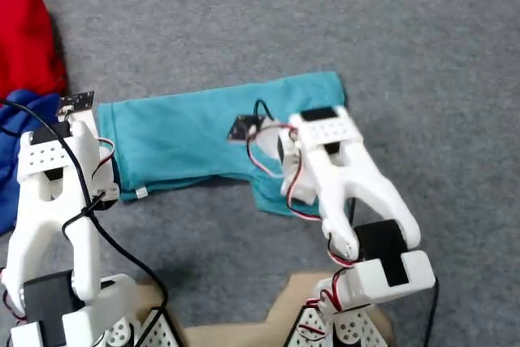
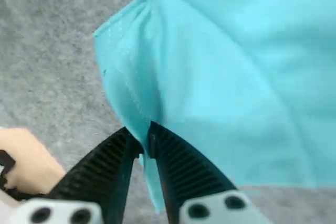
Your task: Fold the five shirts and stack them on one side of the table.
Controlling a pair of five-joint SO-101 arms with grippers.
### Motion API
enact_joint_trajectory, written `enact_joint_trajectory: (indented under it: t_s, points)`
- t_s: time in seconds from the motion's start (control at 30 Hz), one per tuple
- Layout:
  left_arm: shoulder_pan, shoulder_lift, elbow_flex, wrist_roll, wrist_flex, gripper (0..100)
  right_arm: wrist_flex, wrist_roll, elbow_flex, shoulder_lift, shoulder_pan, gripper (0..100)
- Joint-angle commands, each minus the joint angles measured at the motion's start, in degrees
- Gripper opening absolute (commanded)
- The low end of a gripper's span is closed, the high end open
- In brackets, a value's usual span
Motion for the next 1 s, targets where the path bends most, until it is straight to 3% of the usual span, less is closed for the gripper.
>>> enact_joint_trajectory:
  t_s: [0.0,0.37,0.97]
  points:
    - [-0.35,-0.04,-2.9,-0.62,0.35,2,5.27,-0.79,-10.59,-0.04,0.75,0.4]
    - [-0.35,-0.04,-2.81,-0.62,0.62,2,6.51,-0.35,-24.31,6.11,1.36,0.4]
    - [-0.62,-0.04,-2.37,-0.62,0.7,2,17.41,12.04,-65.01,35.65,3.47,0.5]
